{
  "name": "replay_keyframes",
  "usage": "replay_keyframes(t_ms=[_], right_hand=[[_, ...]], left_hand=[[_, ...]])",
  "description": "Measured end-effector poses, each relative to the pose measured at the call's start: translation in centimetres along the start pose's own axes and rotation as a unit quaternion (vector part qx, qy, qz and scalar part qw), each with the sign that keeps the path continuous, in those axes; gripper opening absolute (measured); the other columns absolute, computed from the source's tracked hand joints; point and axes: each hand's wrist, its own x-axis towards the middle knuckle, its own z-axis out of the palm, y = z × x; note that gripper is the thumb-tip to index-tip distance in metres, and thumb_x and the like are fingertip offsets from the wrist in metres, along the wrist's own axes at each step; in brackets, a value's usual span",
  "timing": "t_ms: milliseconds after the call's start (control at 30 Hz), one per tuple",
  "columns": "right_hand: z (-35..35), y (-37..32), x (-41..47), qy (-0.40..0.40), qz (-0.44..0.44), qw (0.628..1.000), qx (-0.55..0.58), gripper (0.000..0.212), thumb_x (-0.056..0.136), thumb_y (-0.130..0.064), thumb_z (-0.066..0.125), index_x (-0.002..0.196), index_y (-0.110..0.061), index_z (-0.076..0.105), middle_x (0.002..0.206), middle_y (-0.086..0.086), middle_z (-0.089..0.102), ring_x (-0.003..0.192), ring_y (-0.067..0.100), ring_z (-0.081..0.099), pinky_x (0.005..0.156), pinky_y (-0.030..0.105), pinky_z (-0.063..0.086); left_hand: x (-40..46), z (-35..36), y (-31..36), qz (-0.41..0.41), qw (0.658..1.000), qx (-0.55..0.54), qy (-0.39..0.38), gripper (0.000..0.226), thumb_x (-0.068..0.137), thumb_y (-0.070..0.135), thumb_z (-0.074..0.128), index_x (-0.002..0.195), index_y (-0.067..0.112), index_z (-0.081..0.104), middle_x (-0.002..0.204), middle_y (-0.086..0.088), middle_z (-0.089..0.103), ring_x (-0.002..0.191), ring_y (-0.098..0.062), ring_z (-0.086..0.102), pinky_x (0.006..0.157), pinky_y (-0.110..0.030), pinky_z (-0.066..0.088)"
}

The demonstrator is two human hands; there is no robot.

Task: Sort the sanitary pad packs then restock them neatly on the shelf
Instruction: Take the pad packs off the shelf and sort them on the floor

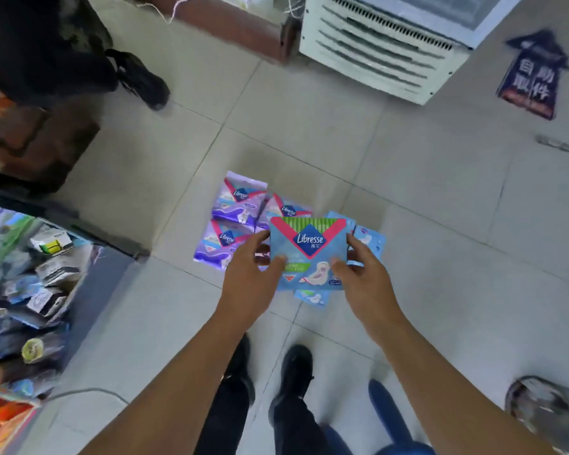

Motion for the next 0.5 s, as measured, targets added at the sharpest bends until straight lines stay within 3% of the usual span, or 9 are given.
replay_keyframes(t_ms=[167, 300, 500], right_hand=[[-4.1, 7.1, -0.3, 0.046, 0.090, 0.995, 0.020, 0.047, 0.088, -0.010, 0.068, 0.130, -0.026, 0.057, 0.101, 0.000, 0.069, 0.080, 0.011, 0.067, 0.062, 0.014, 0.051], [-6.2, 14.4, 0.0, 0.076, 0.161, 0.982, 0.067, 0.045, 0.087, -0.009, 0.070, 0.125, -0.029, 0.055, 0.092, 0.001, 0.071, 0.070, 0.005, 0.069, 0.055, 0.015, 0.049], [-8.1, 26.9, 2.5, 0.097, 0.226, 0.964, 0.101, 0.036, 0.087, -0.013, 0.072, 0.115, -0.026, 0.054, 0.104, 0.003, 0.072, 0.090, 0.018, 0.072, 0.071, 0.028, 0.056]], left_hand=[[0.0, 6.7, -4.4, -0.049, 0.994, 0.028, -0.092, 0.031, 0.091, 0.015, 0.065, 0.121, 0.023, 0.058, 0.104, 0.003, 0.066, 0.080, 0.000, 0.062, 0.060, -0.005, 0.045], [0.9, 11.7, -9.3, -0.062, 0.983, 0.076, -0.157, 0.032, 0.092, 0.018, 0.066, 0.123, 0.018, 0.058, 0.101, 0.001, 0.066, 0.078, -0.002, 0.061, 0.060, -0.003, 0.043], [2.1, 19.1, -18.0, -0.045, 0.965, 0.153, -0.206, 0.029, 0.092, 0.014, 0.064, 0.120, 0.015, 0.057, 0.097, 0.000, 0.065, 0.075, 0.000, 0.062, 0.061, -0.003, 0.041]])
